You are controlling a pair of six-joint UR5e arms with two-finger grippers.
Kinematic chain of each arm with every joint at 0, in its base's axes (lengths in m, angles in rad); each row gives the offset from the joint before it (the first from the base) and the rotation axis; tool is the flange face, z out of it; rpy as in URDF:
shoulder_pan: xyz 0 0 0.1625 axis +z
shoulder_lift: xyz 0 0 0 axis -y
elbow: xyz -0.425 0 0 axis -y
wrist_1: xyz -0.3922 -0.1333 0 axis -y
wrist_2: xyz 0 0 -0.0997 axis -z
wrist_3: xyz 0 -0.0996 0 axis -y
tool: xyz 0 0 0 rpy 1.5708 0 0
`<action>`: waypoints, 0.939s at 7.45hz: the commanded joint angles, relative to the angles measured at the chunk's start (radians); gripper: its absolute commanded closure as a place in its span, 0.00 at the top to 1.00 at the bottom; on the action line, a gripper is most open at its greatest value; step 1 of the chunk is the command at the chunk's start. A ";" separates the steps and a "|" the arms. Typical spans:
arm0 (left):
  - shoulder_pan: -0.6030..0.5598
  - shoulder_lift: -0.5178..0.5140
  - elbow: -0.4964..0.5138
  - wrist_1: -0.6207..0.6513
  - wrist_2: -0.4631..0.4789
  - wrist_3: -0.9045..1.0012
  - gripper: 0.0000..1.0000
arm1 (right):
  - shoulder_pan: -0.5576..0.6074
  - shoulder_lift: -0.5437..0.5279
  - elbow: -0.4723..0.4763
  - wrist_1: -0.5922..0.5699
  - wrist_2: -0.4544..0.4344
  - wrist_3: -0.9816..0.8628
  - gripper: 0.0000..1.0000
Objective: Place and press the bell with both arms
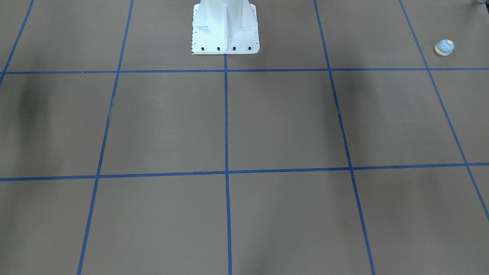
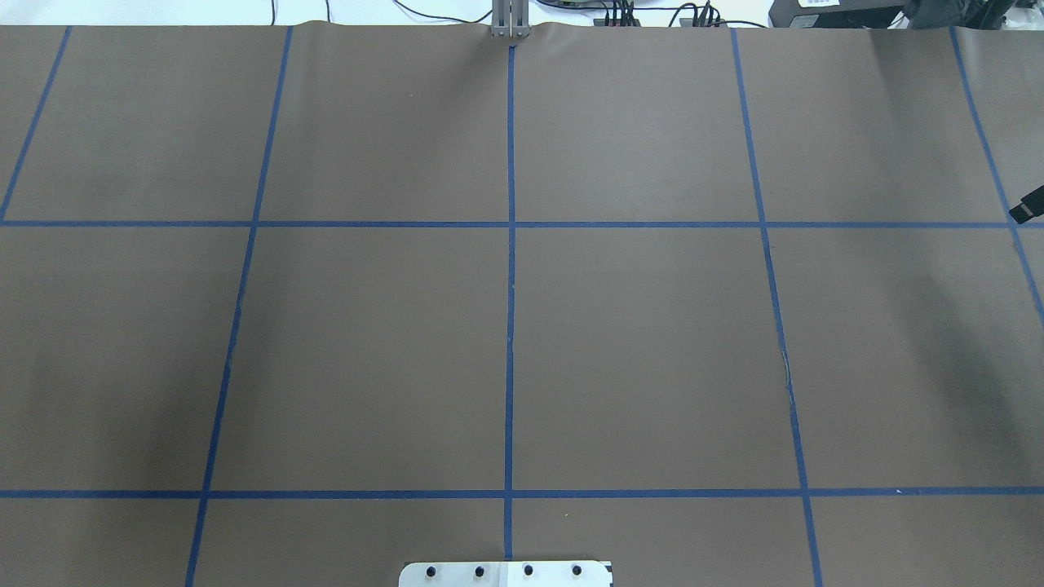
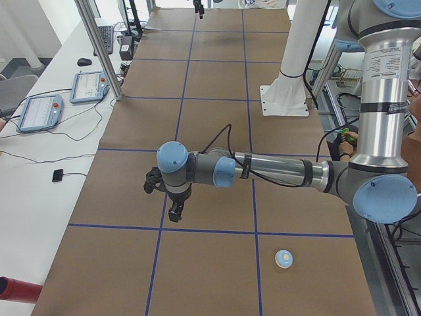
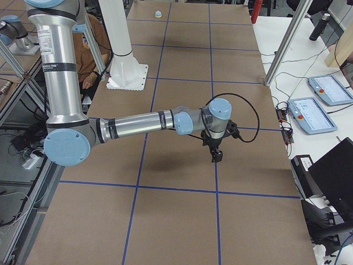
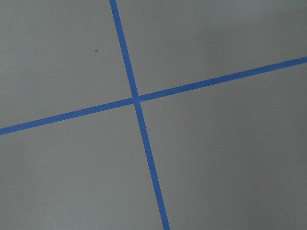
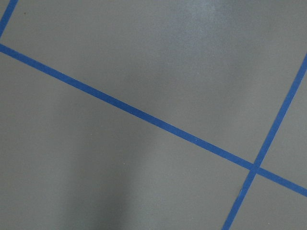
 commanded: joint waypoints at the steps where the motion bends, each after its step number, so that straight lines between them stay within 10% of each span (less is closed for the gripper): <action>1: 0.000 0.002 -0.002 -0.001 -0.001 0.002 1.00 | 0.000 0.000 0.003 0.001 0.000 0.000 1.00; 7: 0.000 0.002 -0.011 0.001 0.004 0.002 1.00 | -0.003 0.002 0.000 0.001 -0.003 0.005 1.00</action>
